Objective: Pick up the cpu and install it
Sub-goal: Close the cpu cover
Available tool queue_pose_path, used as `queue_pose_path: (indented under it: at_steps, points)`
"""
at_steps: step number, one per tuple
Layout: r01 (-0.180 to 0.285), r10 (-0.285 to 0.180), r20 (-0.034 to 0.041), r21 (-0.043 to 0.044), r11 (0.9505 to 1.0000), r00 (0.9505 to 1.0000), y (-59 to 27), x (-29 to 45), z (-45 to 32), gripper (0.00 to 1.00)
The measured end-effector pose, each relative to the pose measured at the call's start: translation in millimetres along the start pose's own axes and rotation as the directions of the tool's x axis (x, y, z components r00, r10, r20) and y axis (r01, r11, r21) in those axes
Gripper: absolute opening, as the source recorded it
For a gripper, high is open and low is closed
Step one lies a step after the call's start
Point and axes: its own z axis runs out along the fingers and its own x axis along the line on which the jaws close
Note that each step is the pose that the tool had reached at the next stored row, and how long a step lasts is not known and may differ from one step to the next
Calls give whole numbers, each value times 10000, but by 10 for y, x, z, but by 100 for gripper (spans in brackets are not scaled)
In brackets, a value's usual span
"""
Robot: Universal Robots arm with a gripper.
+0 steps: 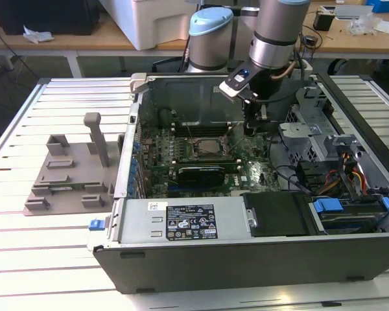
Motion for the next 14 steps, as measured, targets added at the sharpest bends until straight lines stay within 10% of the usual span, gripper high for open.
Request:
queue_pose_path:
  at_steps: [14]
  points:
    - [1,-1,2,-27,10000,10000,-254,14,13,11]
